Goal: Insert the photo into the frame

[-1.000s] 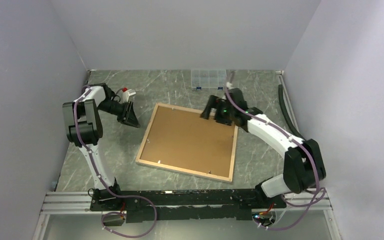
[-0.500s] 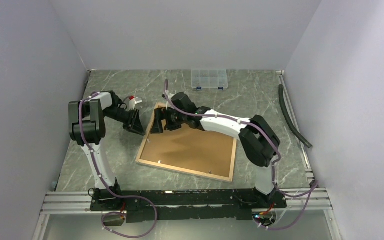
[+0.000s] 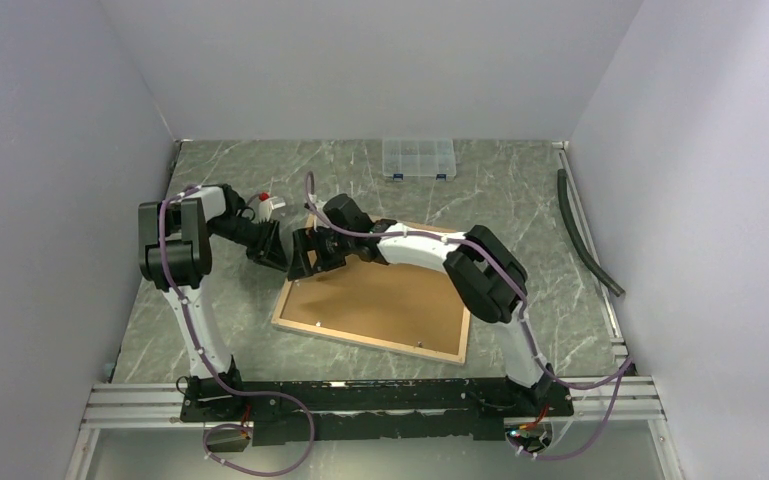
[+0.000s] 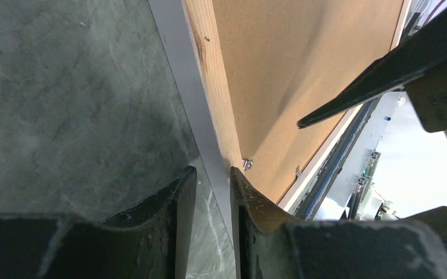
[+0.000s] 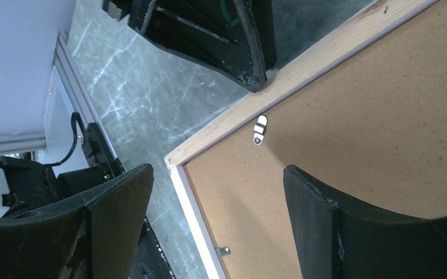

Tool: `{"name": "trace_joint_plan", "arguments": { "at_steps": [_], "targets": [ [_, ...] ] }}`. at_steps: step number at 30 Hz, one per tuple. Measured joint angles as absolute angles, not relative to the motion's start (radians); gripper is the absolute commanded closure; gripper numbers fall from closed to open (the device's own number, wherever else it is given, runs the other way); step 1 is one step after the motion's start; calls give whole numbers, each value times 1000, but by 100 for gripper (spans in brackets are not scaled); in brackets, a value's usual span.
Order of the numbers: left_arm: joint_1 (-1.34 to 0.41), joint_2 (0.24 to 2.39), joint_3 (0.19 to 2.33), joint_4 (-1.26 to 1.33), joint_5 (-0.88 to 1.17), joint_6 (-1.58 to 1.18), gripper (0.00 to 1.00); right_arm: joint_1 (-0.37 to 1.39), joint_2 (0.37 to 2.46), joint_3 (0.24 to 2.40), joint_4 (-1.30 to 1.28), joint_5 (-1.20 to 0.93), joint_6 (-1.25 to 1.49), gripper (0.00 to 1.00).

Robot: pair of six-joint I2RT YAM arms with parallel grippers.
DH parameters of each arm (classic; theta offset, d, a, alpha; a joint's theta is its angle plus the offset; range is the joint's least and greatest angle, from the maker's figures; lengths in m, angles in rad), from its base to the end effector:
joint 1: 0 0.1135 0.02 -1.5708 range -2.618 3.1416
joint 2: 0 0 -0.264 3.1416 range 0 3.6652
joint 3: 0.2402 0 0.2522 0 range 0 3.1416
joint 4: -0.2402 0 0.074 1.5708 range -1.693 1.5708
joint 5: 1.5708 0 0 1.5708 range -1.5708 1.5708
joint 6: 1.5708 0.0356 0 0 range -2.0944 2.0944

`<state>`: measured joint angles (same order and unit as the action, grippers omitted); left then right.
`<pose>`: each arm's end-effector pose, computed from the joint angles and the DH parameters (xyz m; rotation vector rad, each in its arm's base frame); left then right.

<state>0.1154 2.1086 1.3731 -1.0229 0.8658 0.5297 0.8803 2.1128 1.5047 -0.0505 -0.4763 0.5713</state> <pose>0.3598 0.0144 0.1250 0.4485 2.7151 -1.2871 0.2900 0.3766 0.1843 -0.6696 2.3913 1.2507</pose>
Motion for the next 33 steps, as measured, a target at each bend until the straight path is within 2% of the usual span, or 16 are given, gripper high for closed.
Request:
{"name": "trace_joint_plan", "arguments": {
  "at_steps": [14, 33],
  "targets": [
    [103, 2123, 1372, -1020, 887, 503, 82, 902, 2220, 1560, -1, -510, 573, 15],
    [105, 2123, 1375, -1026, 890, 494, 87, 913, 2257, 1597, 27, -556, 580, 18]
  ]
}}
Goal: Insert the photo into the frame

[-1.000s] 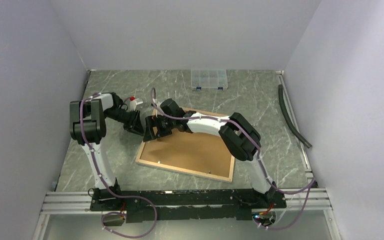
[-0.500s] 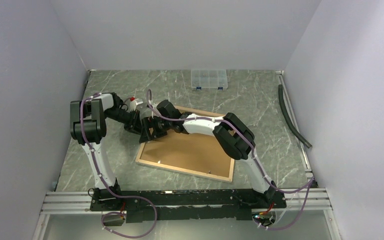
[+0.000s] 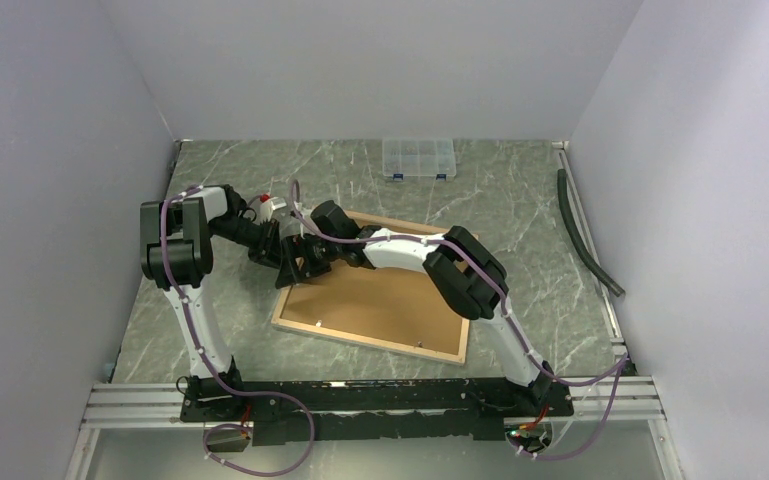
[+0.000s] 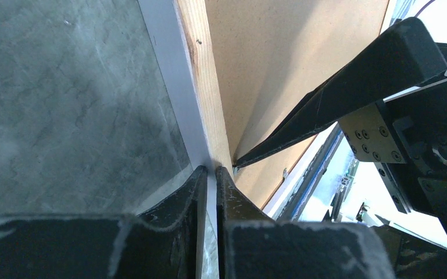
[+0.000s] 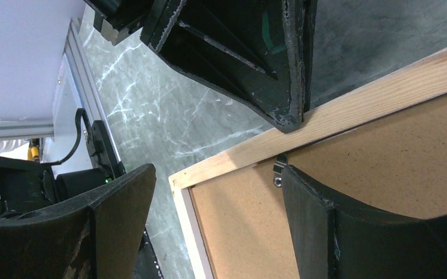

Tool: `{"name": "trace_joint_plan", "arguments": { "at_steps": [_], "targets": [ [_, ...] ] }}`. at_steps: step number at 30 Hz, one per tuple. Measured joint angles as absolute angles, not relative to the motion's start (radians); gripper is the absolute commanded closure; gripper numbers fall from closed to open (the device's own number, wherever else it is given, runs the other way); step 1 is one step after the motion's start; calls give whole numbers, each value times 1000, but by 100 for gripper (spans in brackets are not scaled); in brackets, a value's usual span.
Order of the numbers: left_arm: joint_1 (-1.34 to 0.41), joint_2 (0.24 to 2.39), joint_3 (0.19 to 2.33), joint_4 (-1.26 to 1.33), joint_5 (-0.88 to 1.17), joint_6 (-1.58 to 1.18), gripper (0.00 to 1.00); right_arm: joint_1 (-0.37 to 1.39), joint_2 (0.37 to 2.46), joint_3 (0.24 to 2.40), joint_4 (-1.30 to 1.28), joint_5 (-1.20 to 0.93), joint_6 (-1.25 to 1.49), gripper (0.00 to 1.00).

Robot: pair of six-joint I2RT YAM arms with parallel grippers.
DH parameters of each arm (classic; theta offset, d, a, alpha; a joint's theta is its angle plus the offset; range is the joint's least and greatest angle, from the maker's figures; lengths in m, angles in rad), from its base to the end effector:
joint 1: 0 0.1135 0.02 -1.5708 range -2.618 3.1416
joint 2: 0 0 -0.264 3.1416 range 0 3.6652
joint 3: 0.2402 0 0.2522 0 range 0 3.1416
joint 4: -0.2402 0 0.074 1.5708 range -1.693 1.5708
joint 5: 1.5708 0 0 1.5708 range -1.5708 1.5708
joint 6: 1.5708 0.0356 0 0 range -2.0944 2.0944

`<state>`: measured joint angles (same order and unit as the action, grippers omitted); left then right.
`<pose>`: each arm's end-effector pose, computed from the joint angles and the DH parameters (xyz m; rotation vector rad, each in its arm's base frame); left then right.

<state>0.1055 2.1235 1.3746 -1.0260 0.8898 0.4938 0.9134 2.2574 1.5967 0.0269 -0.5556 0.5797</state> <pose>0.3602 0.0103 0.1209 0.3994 2.7281 -1.3377 0.2916 0.4085 0.1530 -0.7591 2.3684 1.3613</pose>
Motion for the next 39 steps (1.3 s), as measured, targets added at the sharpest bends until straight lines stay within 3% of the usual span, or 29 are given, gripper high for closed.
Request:
{"name": "trace_joint_plan", "arguments": {
  "at_steps": [32, 39],
  "targets": [
    [107, 2125, 1377, -1029, 891, 485, 89, 913, 2289, 1638, 24, -590, 579, 19],
    [108, 2125, 1382, -1035, 888, 485, 88, 910, 2289, 1656, -7, -588, 557, 13]
  ]
}}
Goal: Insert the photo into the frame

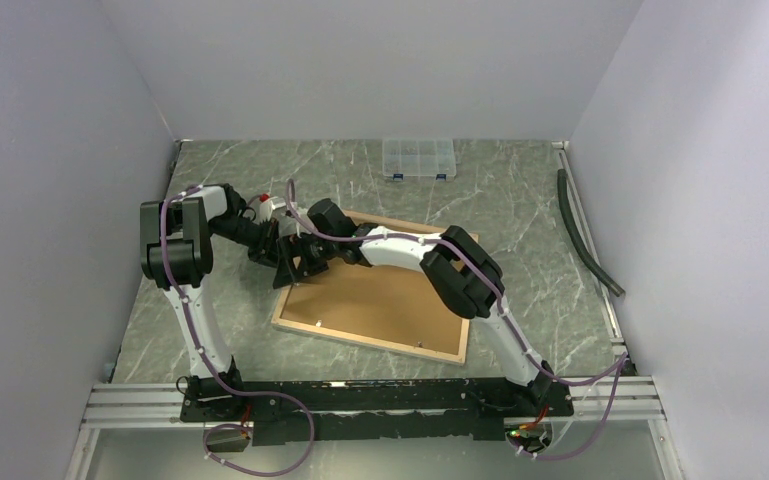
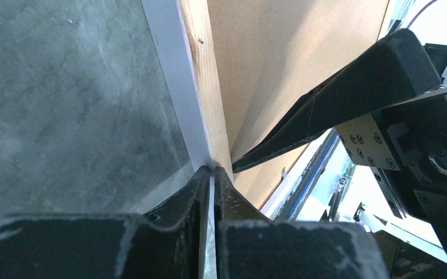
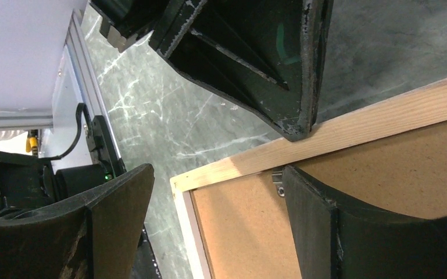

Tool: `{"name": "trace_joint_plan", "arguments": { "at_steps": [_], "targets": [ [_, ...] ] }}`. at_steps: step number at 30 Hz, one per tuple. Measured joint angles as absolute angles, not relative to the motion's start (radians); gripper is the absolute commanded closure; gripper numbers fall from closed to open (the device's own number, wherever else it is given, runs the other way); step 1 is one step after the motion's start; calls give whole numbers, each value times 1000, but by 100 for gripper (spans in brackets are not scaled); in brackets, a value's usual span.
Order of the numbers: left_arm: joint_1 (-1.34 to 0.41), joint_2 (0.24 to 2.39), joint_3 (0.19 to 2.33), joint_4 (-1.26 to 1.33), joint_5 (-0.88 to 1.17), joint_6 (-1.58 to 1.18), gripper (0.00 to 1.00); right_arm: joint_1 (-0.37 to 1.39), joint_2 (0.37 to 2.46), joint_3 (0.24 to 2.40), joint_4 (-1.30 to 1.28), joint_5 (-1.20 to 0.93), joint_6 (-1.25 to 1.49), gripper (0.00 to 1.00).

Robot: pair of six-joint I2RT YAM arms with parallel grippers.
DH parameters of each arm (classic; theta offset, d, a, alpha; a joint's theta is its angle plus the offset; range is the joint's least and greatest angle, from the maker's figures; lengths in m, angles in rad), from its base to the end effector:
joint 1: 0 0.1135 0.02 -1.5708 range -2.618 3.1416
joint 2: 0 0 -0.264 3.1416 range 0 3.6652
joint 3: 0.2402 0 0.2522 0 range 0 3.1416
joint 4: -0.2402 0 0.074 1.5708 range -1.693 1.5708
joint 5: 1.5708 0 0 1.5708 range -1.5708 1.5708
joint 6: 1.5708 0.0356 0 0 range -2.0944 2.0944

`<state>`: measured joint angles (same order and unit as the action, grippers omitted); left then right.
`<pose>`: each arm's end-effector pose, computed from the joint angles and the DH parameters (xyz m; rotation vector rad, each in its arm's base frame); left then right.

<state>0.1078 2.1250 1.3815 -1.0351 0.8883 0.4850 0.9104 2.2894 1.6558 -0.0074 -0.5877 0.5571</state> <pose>0.3608 0.0113 0.1220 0.3829 2.7366 -1.3401 0.2971 0.4147 0.1536 -0.8013 2.3603 1.3816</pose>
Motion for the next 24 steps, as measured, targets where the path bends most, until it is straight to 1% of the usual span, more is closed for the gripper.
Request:
{"name": "trace_joint_plan", "arguments": {
  "at_steps": [4, 7, 11, 13, 14, 15, 16, 17, 18, 21, 24],
  "targets": [
    [108, 2125, 1396, -1045, 880, 487, 82, 891, 2283, 1656, -23, -586, 529, 8],
    [112, 2125, 1426, -1061, 878, 489, 78, 846, 2238, 1648, -70, -554, 486, 4],
    [125, 2115, 1473, -1085, 878, 492, 71, 784, 2086, 1588, -159, -448, 372, 4],
    [136, 2097, 1489, -1099, 878, 493, 65, 774, 1987, 1537, -194, -385, 314, 4],
    [141, 2083, 1496, -1103, 876, 493, 57, 779, 1927, 1498, -209, -349, 283, 5],
    [146, 2069, 1501, -1108, 873, 492, 45, 792, 1864, 1455, -226, -315, 257, 5],
    [149, 2056, 1504, -1111, 871, 495, 39, 809, 1810, 1414, -244, -285, 234, 6],
    [154, 2040, 1508, -1113, 865, 493, 28, 835, 1755, 1368, -255, -253, 215, 6],
    [159, 2027, 1510, -1116, 863, 495, 6, 866, 1707, 1322, -273, -221, 197, 7],
    [172, 1988, 1520, -1127, 843, 490, 4, 965, 1609, 1194, -327, -130, 161, 9],
    [186, 1942, 1521, -1130, 815, 484, 4, 1063, 1566, 1077, -390, -48, 148, 11]
  ]
}}
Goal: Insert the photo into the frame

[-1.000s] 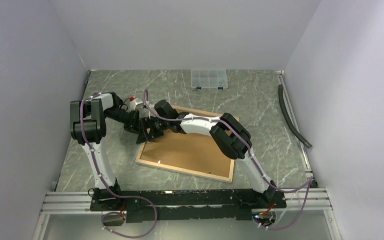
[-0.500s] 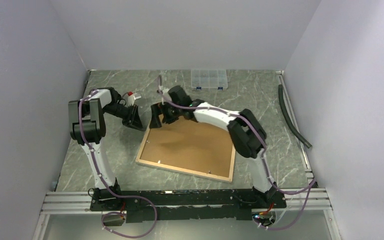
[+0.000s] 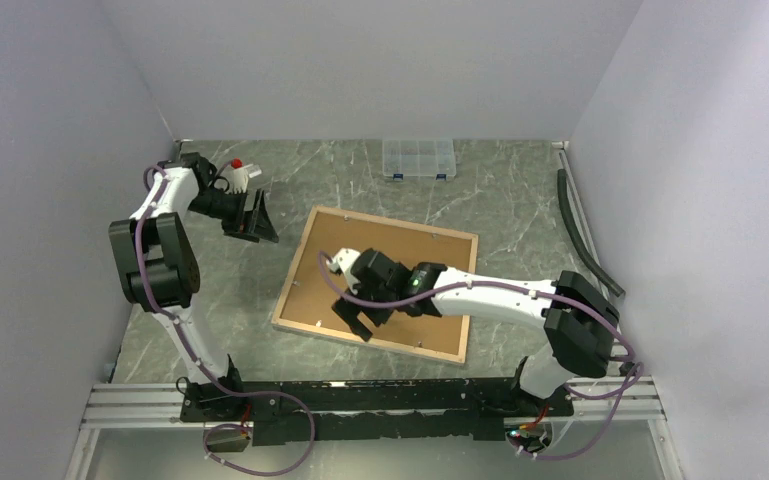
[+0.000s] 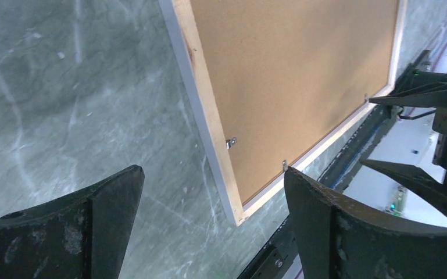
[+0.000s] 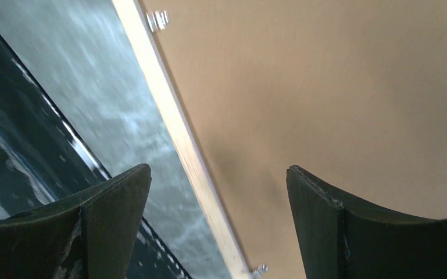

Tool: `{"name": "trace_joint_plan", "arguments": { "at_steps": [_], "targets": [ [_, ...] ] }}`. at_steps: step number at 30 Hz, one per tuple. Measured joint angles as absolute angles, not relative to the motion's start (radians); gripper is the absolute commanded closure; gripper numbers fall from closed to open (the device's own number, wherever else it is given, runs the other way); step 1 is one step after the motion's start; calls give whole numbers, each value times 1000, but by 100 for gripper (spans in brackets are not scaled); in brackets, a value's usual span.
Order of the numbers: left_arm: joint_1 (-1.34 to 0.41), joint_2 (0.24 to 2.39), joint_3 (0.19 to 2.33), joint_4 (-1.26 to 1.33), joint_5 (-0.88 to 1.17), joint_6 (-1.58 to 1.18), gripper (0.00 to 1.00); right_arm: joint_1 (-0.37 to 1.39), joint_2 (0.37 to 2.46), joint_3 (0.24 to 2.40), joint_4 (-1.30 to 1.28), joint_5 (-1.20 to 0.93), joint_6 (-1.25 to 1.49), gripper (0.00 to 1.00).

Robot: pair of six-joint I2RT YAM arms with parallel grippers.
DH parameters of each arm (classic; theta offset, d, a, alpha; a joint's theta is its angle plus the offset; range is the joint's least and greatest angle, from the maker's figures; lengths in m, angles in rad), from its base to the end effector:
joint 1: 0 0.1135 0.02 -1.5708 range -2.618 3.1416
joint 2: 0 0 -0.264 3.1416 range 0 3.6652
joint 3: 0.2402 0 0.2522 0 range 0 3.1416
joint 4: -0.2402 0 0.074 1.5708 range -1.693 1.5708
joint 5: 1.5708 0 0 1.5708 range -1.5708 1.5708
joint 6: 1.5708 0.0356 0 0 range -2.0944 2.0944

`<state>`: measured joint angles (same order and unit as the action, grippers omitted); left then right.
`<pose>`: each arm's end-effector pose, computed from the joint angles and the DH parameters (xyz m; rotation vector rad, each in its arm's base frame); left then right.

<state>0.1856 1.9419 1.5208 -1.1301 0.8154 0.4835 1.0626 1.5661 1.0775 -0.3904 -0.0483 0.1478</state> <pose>0.3643 0.0420 0.2158 0.4050 2.6231 -1.0743 0.1606 0.2918 0.2311 -1.1415 2.2691 0.5712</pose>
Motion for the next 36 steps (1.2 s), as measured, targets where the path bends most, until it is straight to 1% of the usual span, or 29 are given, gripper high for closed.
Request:
{"name": "trace_joint_plan", "arguments": {
  "at_steps": [4, 8, 15, 17, 19, 22, 25, 27, 31, 35, 36],
  "targets": [
    [203, 1860, 1521, -1126, 760, 475, 4, 1124, 1559, 989, -429, 28, 148, 15],
    [233, 1759, 1520, -1123, 715, 460, 4, 1170, 1560, 967, -425, 82, 148, 19],
    [307, 1638, 1520, -1119, 647, 446, 4, 1248, 1618, 967, -371, 131, 141, 32],
    [317, 1629, 1519, -1115, 613, 439, 4, 1260, 1650, 967, -359, 134, 138, 38],
    [331, 1622, 1517, -1105, 580, 425, 4, 1267, 1682, 968, -350, 149, 129, 47],
    [376, 1600, 1517, -1098, 576, 420, 4, 1274, 1697, 983, -332, 166, 123, 63],
    [430, 1569, 1524, -1108, 598, 425, 4, 1278, 1705, 988, -317, 183, 120, 83],
    [445, 1555, 1536, -1118, 624, 436, 4, 1281, 1705, 989, -316, 186, 113, 92],
    [442, 1514, 1500, -1128, 723, 502, 4, 1293, 1708, 1002, -315, 189, 80, 100],
    [439, 1419, 1309, -1146, 828, 655, 4, 1296, 1710, 1050, -362, 184, 76, 100],
    [439, 1411, 1293, -1151, 837, 675, 4, 1295, 1709, 1067, -378, 184, 77, 100]
  ]
}}
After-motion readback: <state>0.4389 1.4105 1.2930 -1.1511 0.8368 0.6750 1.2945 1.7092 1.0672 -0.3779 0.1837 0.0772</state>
